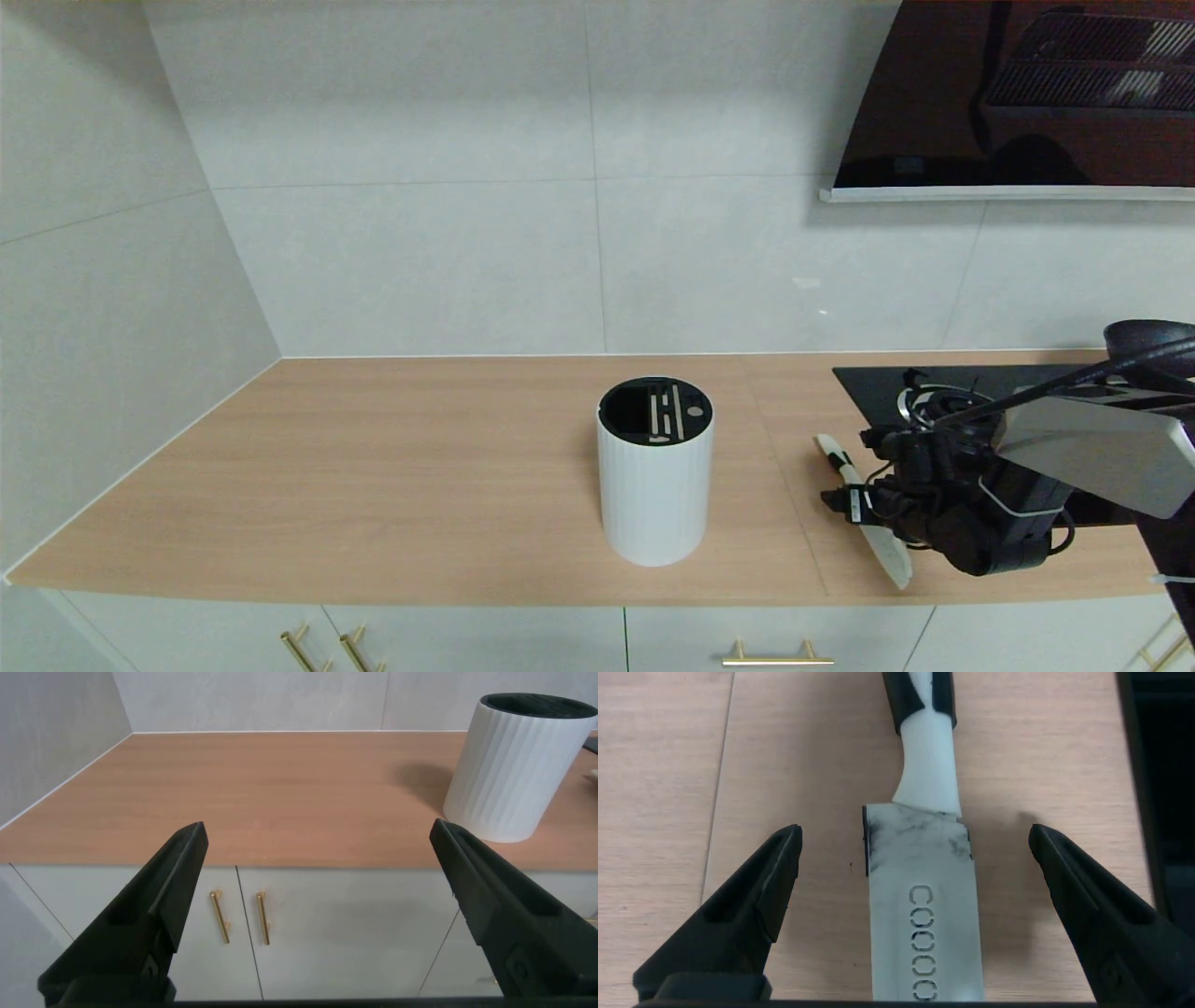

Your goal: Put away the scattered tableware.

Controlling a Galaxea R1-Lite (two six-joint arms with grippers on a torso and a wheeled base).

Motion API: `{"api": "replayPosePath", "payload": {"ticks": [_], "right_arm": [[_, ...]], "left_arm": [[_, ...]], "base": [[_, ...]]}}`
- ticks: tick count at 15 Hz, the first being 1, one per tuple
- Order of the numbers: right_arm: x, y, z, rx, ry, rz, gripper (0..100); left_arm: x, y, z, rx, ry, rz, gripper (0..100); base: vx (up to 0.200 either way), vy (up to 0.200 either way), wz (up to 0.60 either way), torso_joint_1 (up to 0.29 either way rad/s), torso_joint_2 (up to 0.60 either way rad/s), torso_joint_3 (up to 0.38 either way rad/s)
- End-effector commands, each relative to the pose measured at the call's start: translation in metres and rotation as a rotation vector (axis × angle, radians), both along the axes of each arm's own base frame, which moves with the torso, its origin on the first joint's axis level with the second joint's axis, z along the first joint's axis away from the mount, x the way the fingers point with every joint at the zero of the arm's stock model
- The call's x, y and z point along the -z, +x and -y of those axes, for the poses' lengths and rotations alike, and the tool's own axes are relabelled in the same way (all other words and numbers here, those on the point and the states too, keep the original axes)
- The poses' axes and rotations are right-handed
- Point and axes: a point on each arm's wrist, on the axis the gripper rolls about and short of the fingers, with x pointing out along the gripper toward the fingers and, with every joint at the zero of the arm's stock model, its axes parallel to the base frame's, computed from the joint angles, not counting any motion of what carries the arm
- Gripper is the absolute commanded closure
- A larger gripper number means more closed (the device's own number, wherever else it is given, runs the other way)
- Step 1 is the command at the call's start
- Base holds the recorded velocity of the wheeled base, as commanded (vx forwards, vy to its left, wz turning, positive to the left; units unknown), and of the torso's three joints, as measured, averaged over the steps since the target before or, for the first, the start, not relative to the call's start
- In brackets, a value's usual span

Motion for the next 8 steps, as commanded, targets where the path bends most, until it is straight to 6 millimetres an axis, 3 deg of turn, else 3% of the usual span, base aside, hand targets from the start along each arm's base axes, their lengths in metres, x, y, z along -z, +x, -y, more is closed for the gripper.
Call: {"api": "replayPosePath", "payload": {"ticks": [1, 4, 5, 8], "right_arm": [[0.0028, 0.0005, -0.0004, -0.001, -0.001, -0.004, 0], [0.0052, 0.0011, -0.0002, 0.008, -0.009, -0.006, 0], [0.0063, 0.0018, -0.0007, 0.015, -0.015, -0.005, 100], [0.008, 0.0029, -0.0029, 0.024, -0.026, -0.003, 100]], "left_arm": [[0.0, 0.0, 0.0, -0.001, 0.0, 0.0, 0], [0.0, 0.0, 0.0, -0.001, 0.0, 0.0, 0], [0.0, 0.0, 0.0, -0.001, 0.0, 0.0, 0], [0.0, 0.0, 0.0, -0.001, 0.0, 0.0, 0]], "base": [[0.0, 0.0, 0.0, 0.0, 0.0, 0.0], [0.0, 0.0, 0.0, 0.0, 0.0, 0.0], [0.0, 0.0, 0.0, 0.0, 0.0, 0.0], [0.0, 0.0, 0.0, 0.0, 0.0, 0.0]]}}
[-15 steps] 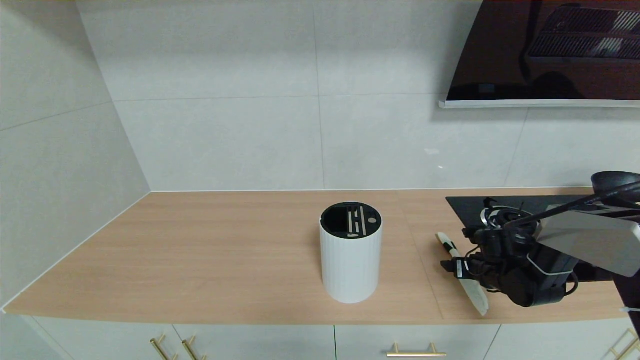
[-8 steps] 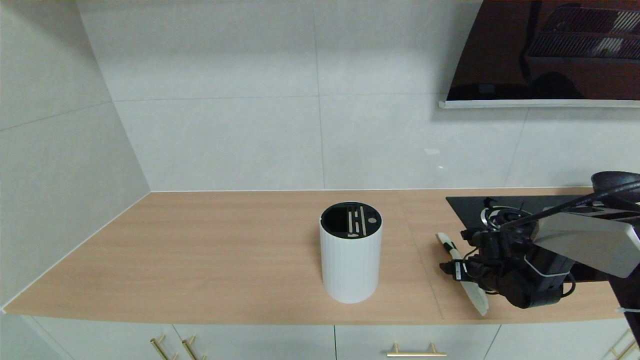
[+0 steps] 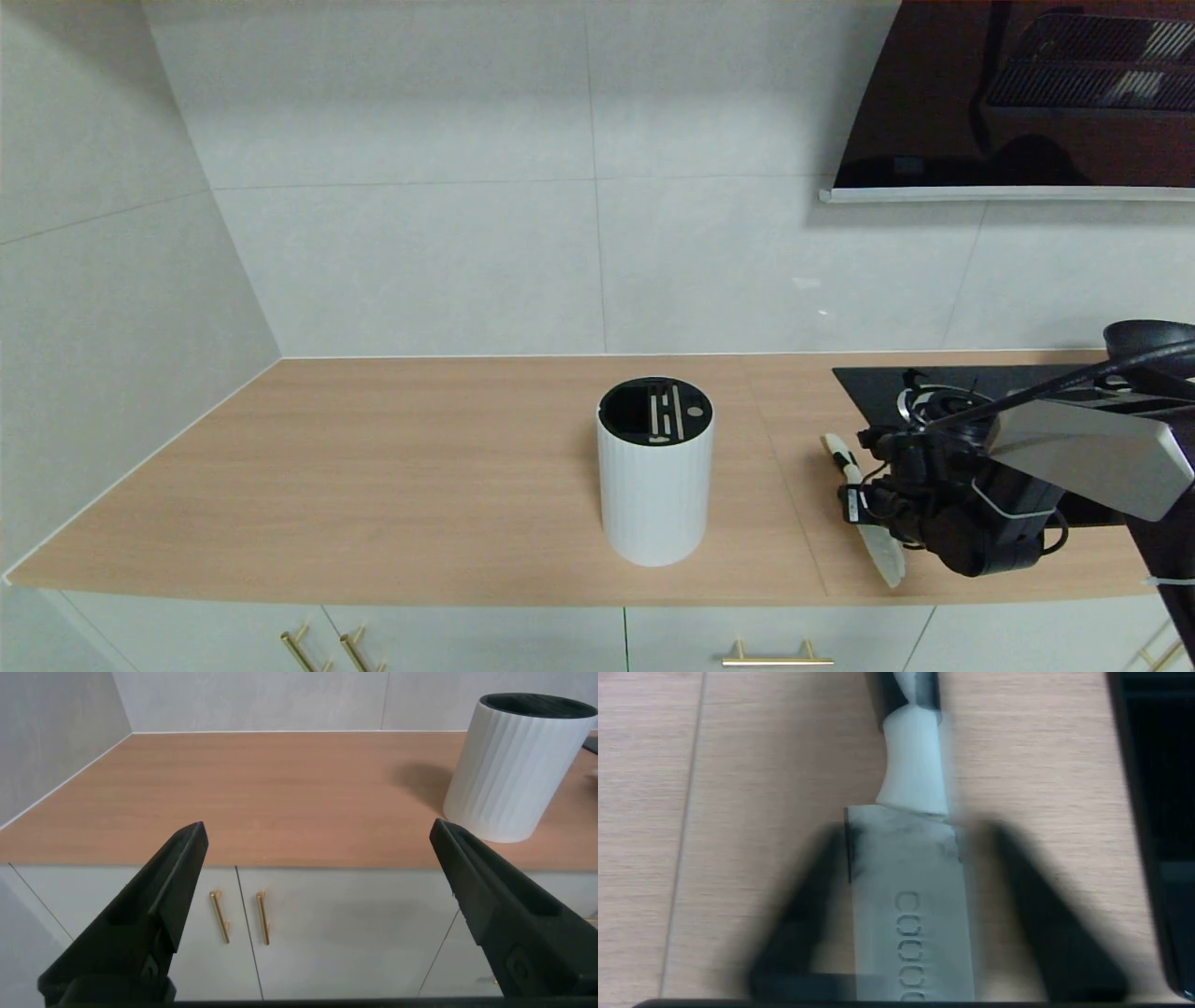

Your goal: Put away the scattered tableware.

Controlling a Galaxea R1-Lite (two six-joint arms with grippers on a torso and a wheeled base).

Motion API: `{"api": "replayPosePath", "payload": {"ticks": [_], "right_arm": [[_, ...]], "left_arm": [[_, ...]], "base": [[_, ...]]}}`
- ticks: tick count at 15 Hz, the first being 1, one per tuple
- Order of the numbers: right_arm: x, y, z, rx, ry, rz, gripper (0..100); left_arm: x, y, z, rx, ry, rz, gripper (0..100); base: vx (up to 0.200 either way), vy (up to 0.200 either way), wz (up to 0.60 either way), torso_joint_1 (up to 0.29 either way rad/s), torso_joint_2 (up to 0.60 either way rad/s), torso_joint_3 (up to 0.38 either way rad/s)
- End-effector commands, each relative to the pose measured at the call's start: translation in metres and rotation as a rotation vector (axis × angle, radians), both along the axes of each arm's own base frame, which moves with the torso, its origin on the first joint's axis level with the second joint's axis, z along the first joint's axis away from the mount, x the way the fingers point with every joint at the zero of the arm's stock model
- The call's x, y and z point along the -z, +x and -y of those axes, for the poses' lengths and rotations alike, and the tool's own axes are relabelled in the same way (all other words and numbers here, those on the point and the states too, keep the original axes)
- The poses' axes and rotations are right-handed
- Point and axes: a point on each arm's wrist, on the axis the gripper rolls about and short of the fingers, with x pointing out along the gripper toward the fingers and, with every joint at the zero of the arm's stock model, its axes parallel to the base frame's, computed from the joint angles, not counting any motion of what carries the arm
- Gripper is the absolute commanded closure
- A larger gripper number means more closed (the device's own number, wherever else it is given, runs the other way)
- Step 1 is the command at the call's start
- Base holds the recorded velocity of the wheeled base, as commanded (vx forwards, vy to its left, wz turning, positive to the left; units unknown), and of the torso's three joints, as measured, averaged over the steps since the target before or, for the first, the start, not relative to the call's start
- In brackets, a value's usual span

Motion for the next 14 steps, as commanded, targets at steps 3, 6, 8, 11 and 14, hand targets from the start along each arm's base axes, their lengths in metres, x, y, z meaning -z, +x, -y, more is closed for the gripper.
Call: {"api": "replayPosePath", "payload": {"ticks": [3, 6, 8, 11, 14], "right_arm": [[0.001, -0.001, -0.002, -0.003, -0.002, -0.005, 100], [-0.012, 0.001, -0.001, 0.043, -0.023, 0.031, 100], [-0.034, -0.003, 0.0, 0.053, 0.0, 0.067, 100], [-0.078, -0.023, 0.002, 0.053, 0.011, 0.123, 100], [-0.139, -0.058, -0.001, 0.026, 0.034, 0.228, 100]], "left_arm": [[0.0, 0.0, 0.0, 0.0, 0.0, 0.0, 0], [0.0, 0.0, 0.0, 0.0, 0.0, 0.0, 0], [0.0, 0.0, 0.0, 0.0, 0.0, 0.0, 0], [0.0, 0.0, 0.0, 0.0, 0.0, 0.0, 0], [0.0, 0.0, 0.0, 0.0, 0.0, 0.0, 0]], "base": [[0.0, 0.0, 0.0, 0.0, 0.0, 0.0], [0.0, 0.0, 0.0, 0.0, 0.0, 0.0], [0.0, 0.0, 0.0, 0.0, 0.0, 0.0], [0.0, 0.0, 0.0, 0.0, 0.0, 0.0], [0.0, 0.0, 0.0, 0.0, 0.0, 0.0]]}}
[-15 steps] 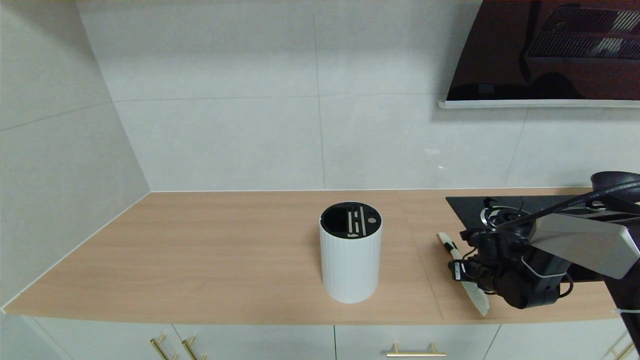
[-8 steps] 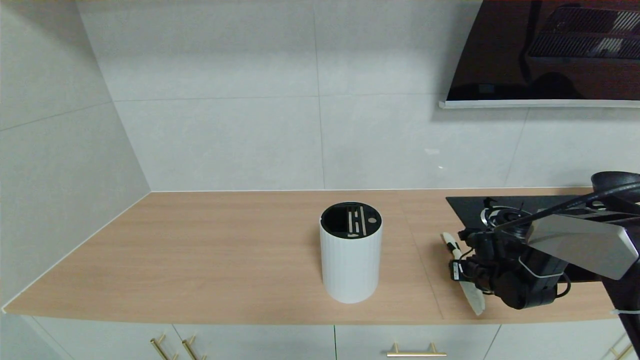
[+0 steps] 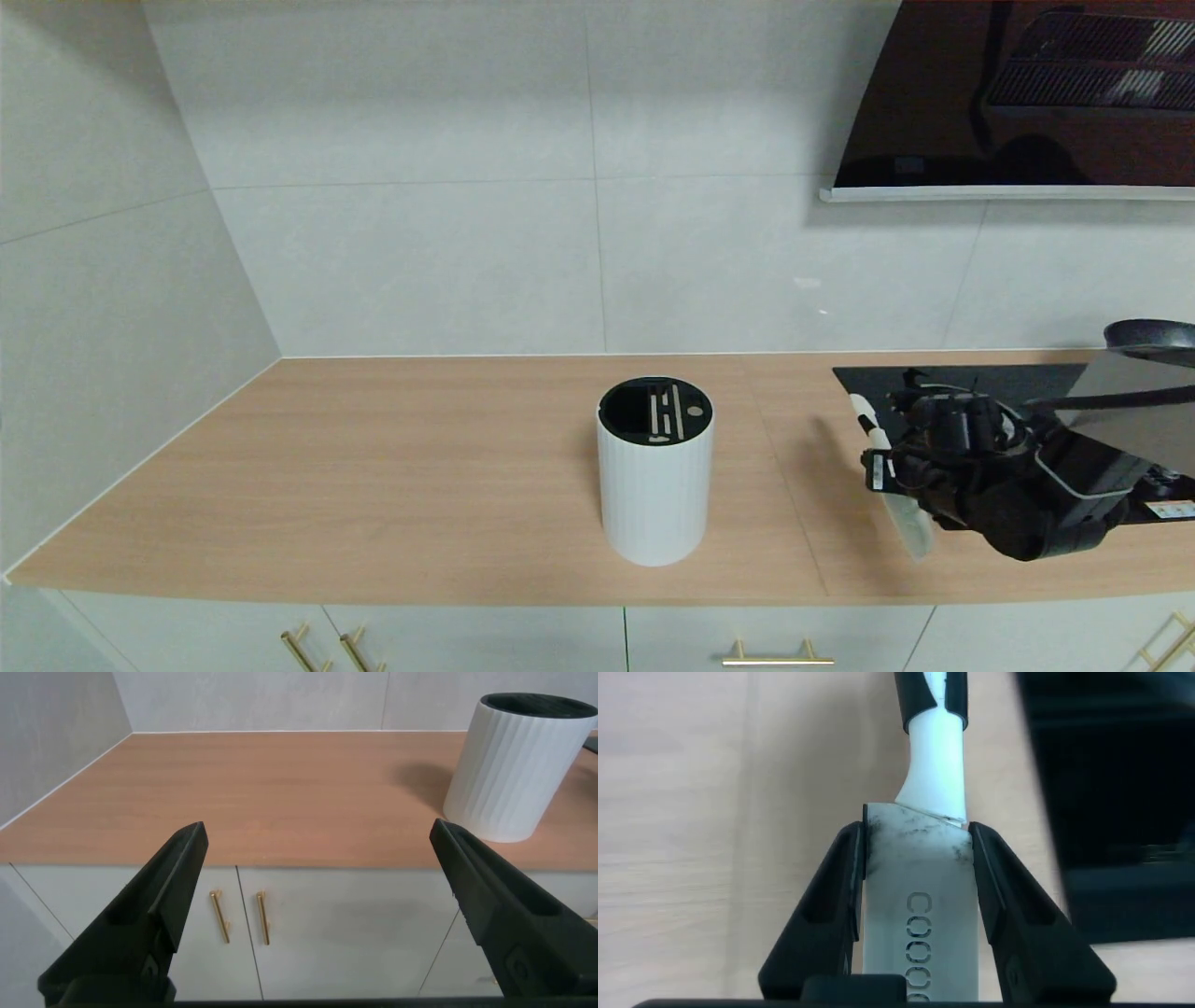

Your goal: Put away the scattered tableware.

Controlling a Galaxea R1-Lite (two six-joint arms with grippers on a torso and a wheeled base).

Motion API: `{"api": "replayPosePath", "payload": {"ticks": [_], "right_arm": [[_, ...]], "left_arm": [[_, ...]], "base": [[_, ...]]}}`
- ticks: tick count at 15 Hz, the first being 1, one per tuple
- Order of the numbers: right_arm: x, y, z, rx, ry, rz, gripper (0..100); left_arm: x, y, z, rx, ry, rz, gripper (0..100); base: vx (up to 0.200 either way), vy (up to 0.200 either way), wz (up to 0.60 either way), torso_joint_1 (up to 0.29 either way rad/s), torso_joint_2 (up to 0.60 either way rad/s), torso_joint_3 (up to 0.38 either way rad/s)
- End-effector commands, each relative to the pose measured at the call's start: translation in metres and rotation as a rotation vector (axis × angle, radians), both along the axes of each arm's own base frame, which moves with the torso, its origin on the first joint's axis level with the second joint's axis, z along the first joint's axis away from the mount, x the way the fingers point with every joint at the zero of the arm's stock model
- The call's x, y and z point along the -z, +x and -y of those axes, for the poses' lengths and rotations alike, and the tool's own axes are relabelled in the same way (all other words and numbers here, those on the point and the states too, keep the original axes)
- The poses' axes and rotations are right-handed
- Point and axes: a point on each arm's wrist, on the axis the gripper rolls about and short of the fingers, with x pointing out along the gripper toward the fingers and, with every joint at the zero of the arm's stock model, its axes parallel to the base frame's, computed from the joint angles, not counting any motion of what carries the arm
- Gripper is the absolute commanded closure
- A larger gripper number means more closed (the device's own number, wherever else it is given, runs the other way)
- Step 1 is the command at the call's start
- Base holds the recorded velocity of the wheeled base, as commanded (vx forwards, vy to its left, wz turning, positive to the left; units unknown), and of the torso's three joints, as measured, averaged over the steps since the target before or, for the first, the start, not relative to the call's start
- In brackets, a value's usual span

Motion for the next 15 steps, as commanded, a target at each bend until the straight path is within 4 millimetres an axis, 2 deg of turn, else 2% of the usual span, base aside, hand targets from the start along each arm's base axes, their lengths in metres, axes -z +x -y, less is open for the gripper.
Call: {"api": "replayPosePath", "payload": {"ticks": [1, 4, 8, 9, 10, 11, 12, 14, 15], "right_arm": [[-0.072, -0.039, -0.008, -0.051, 0.032, 0.15, 100], [-0.106, -0.069, -0.015, -0.12, 0.054, 0.227, 100], [-0.119, -0.08, -0.018, -0.17, 0.072, 0.26, 100], [-0.146, -0.086, -0.03, -0.213, 0.086, 0.324, 100], [-0.146, -0.086, -0.03, -0.213, 0.086, 0.324, 100], [-0.187, -0.08, -0.05, -0.278, 0.107, 0.367, 100], [-0.205, -0.079, -0.065, -0.323, 0.119, 0.364, 100], [-0.213, -0.086, -0.085, -0.388, 0.13, 0.363, 100], [-0.215, -0.097, -0.104, -0.453, 0.141, 0.364, 100]], "left_arm": [[0.0, 0.0, 0.0, -0.001, 0.0, 0.0, 0], [0.0, 0.0, 0.0, 0.0, 0.026, 0.0, 0], [-0.003, -0.001, 0.0, 0.001, 0.032, 0.018, 0], [-0.034, -0.011, 0.002, 0.093, 0.03, 0.126, 0], [-0.034, -0.011, 0.002, 0.093, 0.03, 0.126, 0], [-0.09, -0.022, 0.006, 0.275, 0.017, 0.113, 0], [-0.124, -0.019, 0.007, 0.359, -0.014, 0.066, 0], [-0.17, 0.007, 0.01, 0.502, -0.054, -0.005, 0], [-0.195, 0.035, 0.013, 0.6, -0.094, -0.065, 0]], "base": [[0.0, 0.0, 0.0, 0.0, 0.0, 0.0], [0.0, 0.0, 0.0, 0.0, 0.0, 0.0], [0.0, 0.0, 0.0, 0.0, 0.0, 0.0], [0.0, 0.0, 0.0, 0.0, 0.0, 0.0], [0.0, 0.0, 0.0, 0.0, 0.0, 0.0], [0.0, 0.0, 0.0, 0.0, 0.0, 0.0], [0.0, 0.0, 0.0, 0.0, 0.0, 0.0], [0.0, 0.0, 0.0, 0.0, 0.0, 0.0], [0.0, 0.0, 0.0, 0.0, 0.0, 0.0]]}}
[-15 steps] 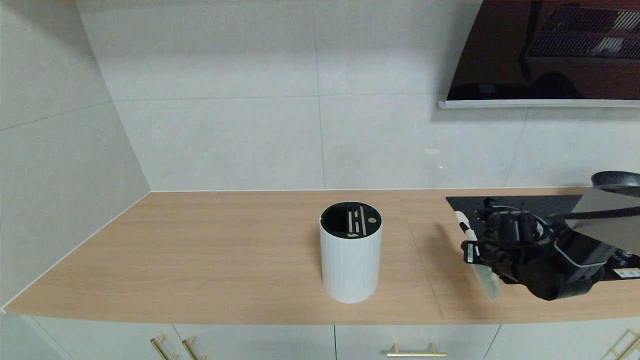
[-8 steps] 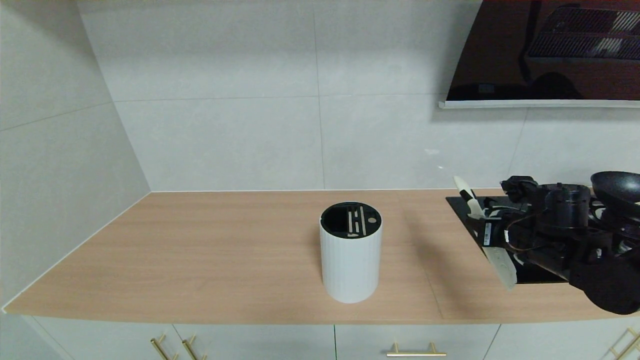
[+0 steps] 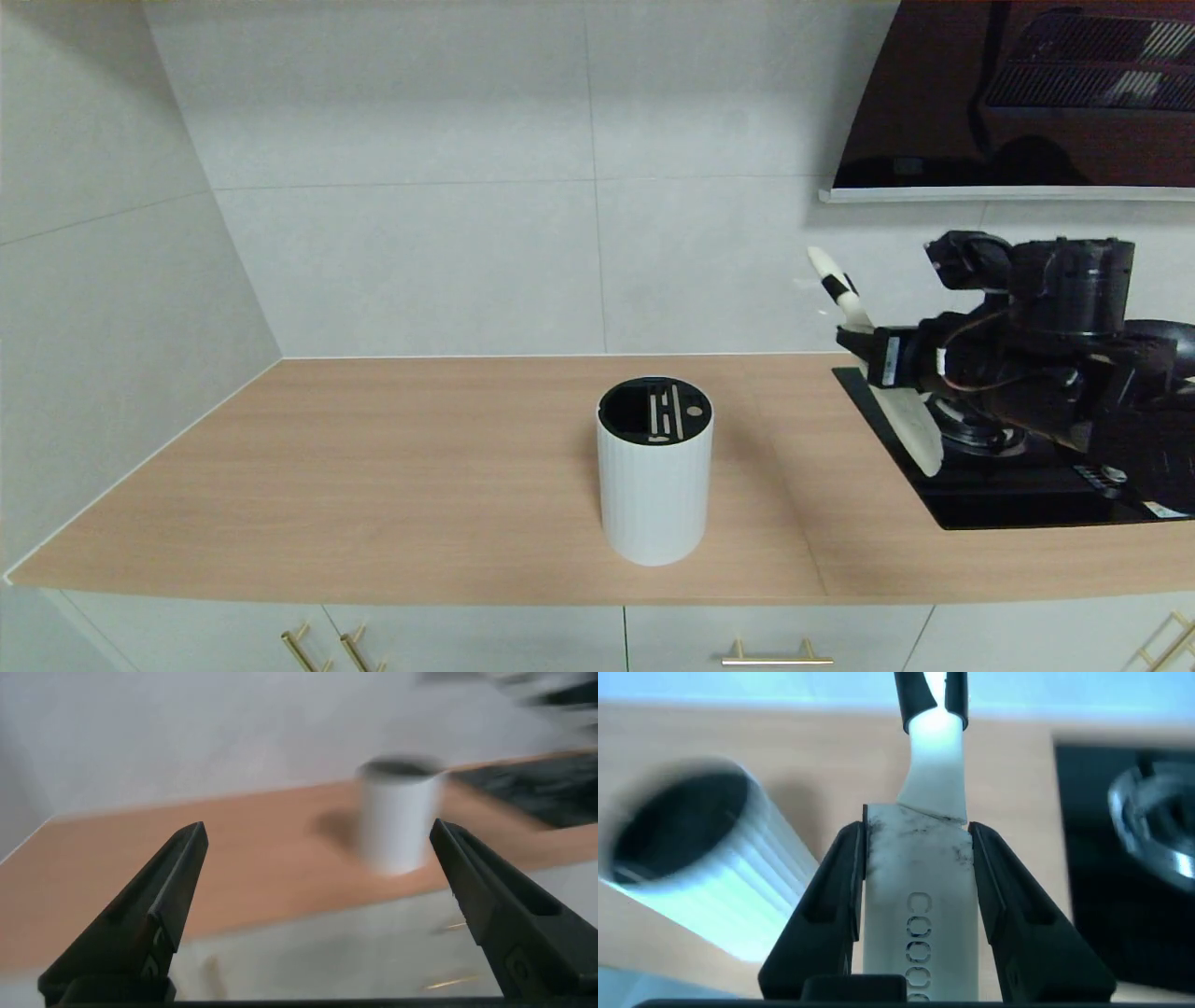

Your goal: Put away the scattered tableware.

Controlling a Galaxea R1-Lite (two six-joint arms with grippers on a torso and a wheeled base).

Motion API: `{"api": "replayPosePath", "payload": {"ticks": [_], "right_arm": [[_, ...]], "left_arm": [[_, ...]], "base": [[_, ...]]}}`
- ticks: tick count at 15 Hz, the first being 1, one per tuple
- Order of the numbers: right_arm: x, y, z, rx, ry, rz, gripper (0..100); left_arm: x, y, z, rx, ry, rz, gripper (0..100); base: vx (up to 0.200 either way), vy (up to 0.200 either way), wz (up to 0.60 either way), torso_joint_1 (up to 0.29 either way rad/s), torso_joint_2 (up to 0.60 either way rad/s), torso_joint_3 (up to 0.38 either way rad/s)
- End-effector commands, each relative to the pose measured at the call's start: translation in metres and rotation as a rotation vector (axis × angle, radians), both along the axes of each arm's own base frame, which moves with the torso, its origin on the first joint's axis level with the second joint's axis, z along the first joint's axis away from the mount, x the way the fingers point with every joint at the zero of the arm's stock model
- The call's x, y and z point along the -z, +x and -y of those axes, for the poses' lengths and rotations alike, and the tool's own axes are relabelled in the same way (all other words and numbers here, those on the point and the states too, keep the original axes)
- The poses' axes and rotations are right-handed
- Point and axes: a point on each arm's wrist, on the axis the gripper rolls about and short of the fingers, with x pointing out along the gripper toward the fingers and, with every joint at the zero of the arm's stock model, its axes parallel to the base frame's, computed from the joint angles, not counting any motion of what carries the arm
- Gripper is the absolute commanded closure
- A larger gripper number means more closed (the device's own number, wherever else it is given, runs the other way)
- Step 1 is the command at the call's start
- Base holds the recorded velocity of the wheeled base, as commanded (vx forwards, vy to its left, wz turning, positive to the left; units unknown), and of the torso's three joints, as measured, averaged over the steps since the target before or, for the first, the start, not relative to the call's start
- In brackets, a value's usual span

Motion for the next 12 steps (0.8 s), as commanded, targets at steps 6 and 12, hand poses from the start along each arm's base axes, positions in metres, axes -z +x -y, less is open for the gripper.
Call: {"api": "replayPosePath", "payload": {"ticks": [6, 12], "right_arm": [[-0.02, -0.056, -0.092, -0.32, 0.009, 0.026, 100], [-0.024, -0.112, -0.117, -0.432, 0.013, 0.04, 100]], "left_arm": [[-0.083, 0.185, 0.042, 0.628, -0.166, -0.49, 0], [-0.086, 0.217, 0.079, 0.753, -0.482, -0.566, 0]], "base": [[0.0, 0.0, 0.0, 0.0, 0.0, 0.0], [0.0, 0.0, 0.0, 0.0, 0.0, 0.0]]}}
